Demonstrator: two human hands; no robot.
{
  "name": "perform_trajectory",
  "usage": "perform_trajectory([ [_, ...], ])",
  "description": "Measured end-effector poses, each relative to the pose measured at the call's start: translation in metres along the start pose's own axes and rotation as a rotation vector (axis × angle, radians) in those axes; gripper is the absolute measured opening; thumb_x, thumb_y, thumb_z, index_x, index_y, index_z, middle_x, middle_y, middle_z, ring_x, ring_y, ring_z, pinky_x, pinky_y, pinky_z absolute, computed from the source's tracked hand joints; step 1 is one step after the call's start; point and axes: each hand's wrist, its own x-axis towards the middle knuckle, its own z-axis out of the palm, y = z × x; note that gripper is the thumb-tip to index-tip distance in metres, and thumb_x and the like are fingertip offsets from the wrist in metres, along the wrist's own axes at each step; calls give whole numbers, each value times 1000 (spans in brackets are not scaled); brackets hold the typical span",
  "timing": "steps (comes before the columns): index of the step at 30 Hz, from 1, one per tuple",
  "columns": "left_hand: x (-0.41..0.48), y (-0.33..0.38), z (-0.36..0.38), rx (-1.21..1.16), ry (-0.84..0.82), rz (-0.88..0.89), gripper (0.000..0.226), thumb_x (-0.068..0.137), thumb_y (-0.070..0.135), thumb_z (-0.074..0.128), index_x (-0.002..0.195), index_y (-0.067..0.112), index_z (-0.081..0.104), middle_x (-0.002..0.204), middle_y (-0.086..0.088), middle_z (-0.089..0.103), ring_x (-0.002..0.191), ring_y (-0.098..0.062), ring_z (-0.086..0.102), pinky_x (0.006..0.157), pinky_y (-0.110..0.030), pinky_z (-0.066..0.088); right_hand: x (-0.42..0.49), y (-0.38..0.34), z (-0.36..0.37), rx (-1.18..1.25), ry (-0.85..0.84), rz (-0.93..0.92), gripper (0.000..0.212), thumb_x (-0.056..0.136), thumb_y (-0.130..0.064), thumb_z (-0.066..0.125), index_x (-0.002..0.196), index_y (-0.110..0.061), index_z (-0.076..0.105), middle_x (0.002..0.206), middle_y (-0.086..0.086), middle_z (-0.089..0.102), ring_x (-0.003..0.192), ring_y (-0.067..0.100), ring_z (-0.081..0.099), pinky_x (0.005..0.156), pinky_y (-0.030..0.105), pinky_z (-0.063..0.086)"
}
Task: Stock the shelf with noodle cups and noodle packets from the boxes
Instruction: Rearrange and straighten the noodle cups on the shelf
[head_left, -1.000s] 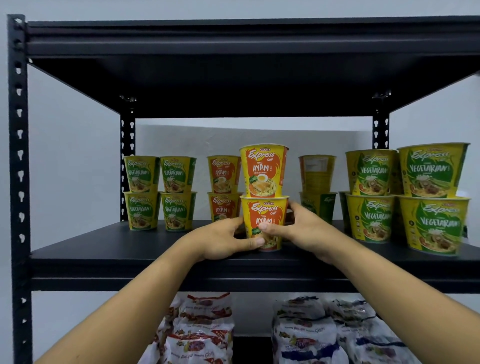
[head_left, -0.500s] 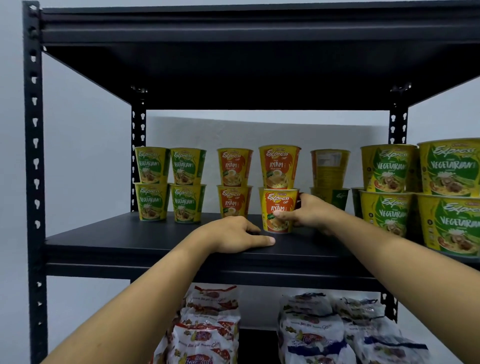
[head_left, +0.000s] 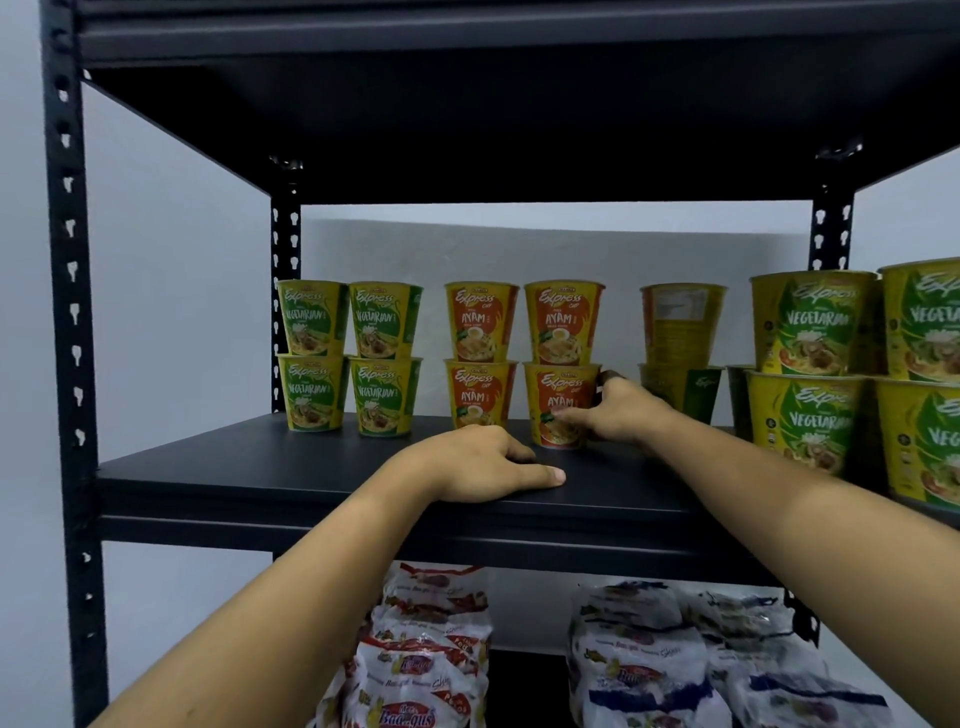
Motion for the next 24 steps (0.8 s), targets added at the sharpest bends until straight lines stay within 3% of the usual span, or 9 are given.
perform_trajectory([
  [7, 1, 1, 1, 7, 1, 5, 74, 94, 76, 46, 150, 28, 53, 155, 2, 50, 138, -20, 48, 100, -29, 36, 2, 2, 5, -30, 30, -25, 71, 86, -45, 77, 145, -22, 45, 142, 5, 59, 128, 26, 57, 105, 45, 50],
  [21, 2, -1, 2, 24, -8, 12, 76, 94, 76, 44, 152, 27, 50, 157, 2, 48, 139, -20, 47, 107, -34, 36, 8, 3, 11, -186, 30, -24, 68, 89, -55, 69, 143, -20, 46, 138, 6, 61, 121, 26, 60, 100, 43, 53],
  [24, 3, -2, 2, 27, -12, 12, 76, 94, 76, 44, 152, 27, 50, 157, 2, 48, 140, -20, 46, 109, -34, 36, 5, 3, 11, -223, 28, -25, 66, 91, -58, 65, 141, -18, 48, 134, 7, 62, 114, 25, 63, 91, 37, 54],
])
